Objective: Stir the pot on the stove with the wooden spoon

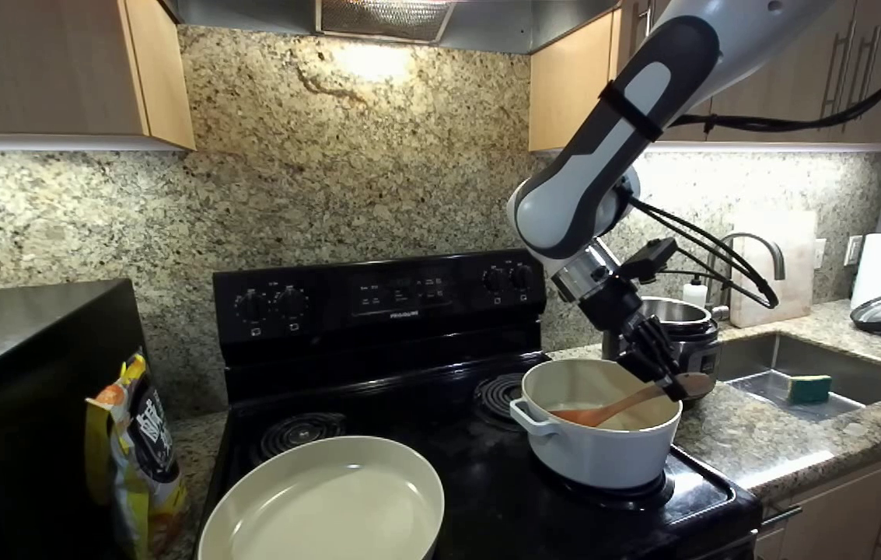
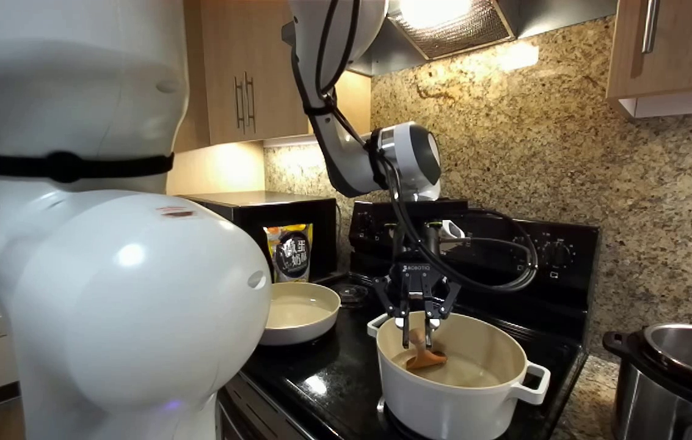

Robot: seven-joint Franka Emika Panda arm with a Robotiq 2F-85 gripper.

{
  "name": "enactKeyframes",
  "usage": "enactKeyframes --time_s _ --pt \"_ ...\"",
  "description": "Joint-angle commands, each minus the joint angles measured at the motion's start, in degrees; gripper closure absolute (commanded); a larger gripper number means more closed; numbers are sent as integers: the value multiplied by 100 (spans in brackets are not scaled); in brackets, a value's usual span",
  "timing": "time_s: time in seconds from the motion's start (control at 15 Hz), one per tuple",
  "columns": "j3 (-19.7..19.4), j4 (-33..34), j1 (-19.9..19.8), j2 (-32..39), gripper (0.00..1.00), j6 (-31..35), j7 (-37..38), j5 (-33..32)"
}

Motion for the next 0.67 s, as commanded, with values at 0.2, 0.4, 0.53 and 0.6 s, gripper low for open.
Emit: enactKeyframes --time_s 0.2,0.4,0.53,0.6 --pt "-95 -130 -94 -452 93 -243 120 -103" --pt "-182 -99 -147 -584 93 -354 201 -99" --pt "-245 -56 -205 -601 93 -389 229 -99" --pt "-275 -23 -229 -566 93 -423 243 -94"
